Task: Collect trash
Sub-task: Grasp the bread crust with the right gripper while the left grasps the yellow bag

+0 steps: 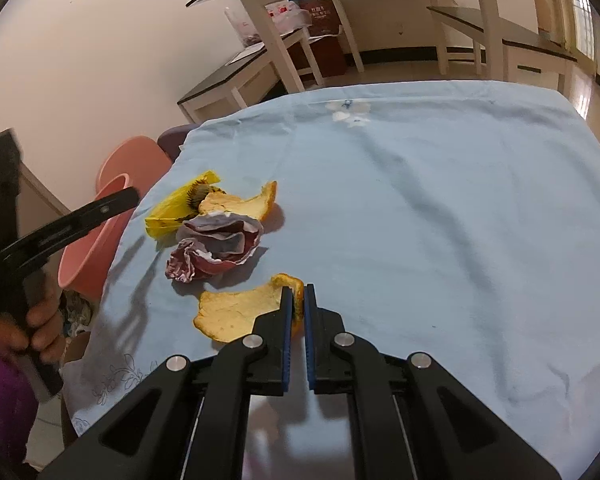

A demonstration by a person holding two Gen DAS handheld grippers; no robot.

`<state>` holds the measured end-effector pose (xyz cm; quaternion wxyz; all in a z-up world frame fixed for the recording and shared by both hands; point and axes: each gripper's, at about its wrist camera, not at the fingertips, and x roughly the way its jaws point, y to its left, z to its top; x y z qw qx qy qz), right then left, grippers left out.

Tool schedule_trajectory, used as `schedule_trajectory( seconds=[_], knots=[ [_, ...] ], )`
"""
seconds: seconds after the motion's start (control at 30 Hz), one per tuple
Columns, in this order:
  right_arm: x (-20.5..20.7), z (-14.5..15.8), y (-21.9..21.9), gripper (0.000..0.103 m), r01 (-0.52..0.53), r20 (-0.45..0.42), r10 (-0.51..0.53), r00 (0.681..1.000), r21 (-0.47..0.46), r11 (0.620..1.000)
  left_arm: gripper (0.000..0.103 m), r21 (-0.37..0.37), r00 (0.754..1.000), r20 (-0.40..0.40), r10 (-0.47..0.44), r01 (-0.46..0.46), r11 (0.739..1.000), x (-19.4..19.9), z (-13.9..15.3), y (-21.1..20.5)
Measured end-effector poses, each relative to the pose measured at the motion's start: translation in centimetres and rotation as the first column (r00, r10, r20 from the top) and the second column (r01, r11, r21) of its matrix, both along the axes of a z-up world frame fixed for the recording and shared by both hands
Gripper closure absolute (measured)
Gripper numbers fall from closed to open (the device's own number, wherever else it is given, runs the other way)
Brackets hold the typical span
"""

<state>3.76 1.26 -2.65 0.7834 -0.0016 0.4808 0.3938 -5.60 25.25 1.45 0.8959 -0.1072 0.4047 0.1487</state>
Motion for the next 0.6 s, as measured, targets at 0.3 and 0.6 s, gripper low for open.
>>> schedule_trajectory(
  seconds=[0.3,0.6],
  knots=[
    [0.4,-0.2,-0.6,0.098,0.027,-0.022,-0.027,0.999,-0.003,1.000,0.069,-0.211,0.999,-0.039,-0.004,-0.005,0.977,0.9,-3.1,2.7],
    [0.3,-0.1,-0.7,0.098,0.042,-0.014,-0.042,0.999,-0.013,0.999,0.069,-0.206,0.998,-0.028,-0.055,0.048,0.977,-1.3,-3.6,-0.5]
  ],
)
